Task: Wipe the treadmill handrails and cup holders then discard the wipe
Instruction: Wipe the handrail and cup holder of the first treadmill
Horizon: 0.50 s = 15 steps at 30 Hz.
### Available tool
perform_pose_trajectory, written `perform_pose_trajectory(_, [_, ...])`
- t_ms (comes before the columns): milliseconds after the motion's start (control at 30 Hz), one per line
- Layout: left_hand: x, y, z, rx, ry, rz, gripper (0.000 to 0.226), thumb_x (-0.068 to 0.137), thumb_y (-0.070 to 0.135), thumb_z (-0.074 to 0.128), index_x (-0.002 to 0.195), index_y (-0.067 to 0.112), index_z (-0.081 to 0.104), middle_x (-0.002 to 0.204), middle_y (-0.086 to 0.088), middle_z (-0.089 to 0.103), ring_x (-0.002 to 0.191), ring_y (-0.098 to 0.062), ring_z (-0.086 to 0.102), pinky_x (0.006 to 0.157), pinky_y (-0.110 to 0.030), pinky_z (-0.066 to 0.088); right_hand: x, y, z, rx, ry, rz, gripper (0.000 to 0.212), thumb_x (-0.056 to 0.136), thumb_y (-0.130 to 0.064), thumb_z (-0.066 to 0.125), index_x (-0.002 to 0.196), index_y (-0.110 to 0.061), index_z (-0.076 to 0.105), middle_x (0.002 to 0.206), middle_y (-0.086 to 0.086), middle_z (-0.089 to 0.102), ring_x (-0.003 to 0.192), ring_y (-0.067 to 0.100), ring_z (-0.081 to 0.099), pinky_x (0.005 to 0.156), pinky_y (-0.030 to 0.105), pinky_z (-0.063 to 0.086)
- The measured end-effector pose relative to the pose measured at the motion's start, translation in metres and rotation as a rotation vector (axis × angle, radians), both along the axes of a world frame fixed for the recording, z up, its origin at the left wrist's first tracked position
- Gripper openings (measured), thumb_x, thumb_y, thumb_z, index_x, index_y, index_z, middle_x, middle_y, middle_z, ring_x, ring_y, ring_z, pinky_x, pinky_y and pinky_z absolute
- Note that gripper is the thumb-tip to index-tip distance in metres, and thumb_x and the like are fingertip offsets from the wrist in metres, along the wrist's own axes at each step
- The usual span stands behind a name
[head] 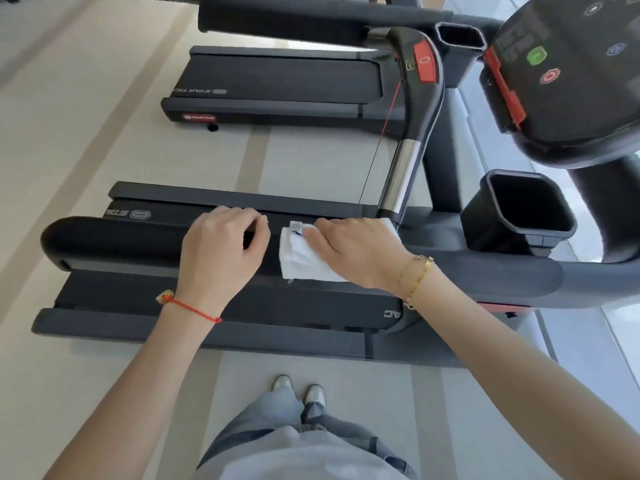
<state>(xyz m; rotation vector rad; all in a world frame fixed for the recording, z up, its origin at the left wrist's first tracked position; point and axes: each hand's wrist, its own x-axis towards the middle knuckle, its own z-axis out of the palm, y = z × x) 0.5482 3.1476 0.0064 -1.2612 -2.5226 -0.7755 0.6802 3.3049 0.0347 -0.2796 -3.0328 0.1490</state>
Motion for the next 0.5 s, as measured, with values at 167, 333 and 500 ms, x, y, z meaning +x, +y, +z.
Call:
perform_pose_trajectory(167, [-0.010,-0.004,-0.005,-0.028,0.026,0.030,0.039,0.098,0.027,0.045,0.073,0.010,0.070,0.064,-0.003,0.065,0.062,-0.024,0.057,0.059,-0.033,0.044,-0.025,0.009,0.004,-0.337,-0.283,0.004,0.042,0.104,-0.045,0.017,0.069,-0.028,0.032,0.059,-0.004,0.046,0.058,0.015,0.047,0.060,0.034,0.035])
perform_pose_trajectory(333, [-0.010,-0.003,-0.005,-0.046,0.123,0.056,0.046,0.096,0.023,0.047,0.052,0.012,0.051,0.044,0.002,0.040,0.044,-0.022,0.039,0.050,-0.018,0.015,0.001,0.020,0.003,-0.331,-0.244,0.009,0.039,0.101,-0.053,0.015,0.077,-0.028,0.035,0.060,-0.003,0.050,0.061,0.019,0.052,0.063,0.036,0.040])
perform_pose_trajectory(500, [-0.011,0.001,-0.007,-0.072,0.163,0.067,0.046,0.093,0.017,0.050,0.049,0.015,0.043,0.043,0.002,0.037,0.042,-0.021,0.036,0.054,-0.024,0.020,-0.037,0.017,0.003,-0.517,-0.423,-0.007,0.045,0.101,-0.056,0.015,0.073,-0.031,0.042,0.064,-0.012,0.046,0.065,0.010,0.045,0.067,0.029,0.034])
